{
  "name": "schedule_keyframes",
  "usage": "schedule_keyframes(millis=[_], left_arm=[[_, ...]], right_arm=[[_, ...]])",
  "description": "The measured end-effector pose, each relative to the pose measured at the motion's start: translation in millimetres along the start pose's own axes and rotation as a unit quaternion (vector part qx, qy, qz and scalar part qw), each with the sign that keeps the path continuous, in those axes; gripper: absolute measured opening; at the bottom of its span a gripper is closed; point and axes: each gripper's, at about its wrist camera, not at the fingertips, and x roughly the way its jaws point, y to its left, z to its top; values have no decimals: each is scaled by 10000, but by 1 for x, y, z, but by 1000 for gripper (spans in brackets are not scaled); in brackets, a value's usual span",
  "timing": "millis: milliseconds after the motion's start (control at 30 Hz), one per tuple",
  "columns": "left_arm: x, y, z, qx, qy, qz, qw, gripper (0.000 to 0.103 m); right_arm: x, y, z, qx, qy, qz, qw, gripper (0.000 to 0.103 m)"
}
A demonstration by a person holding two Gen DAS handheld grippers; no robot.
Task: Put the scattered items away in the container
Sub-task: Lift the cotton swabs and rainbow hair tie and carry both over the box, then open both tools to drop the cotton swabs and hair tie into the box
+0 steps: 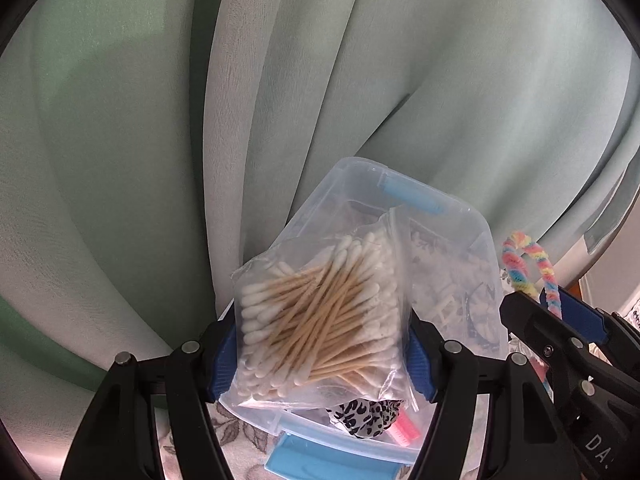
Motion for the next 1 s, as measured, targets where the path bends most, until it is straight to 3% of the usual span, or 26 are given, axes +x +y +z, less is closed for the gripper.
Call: schedule_keyframes(millis=[400,467,633,700,1000], left_arm=[[13,-1,3,-58,144,135,9998,72],[14,0,3,-121,191,136,9997,74],[16,3,6,-260,217,86,9994,82],[16,3,7,-293,239,62,9993,82],[1,-8,9,-50,43,107,9999,86]], right_arm=[[12,-4,5,79,131,37,9999,61],[12,-5,5,104,147,96,9998,65],[9,-12,4,265,96,208,9994,87],[5,-13,3,325,70,243,9992,90],[-11,-16,-4,413,-52,239,9988,91]])
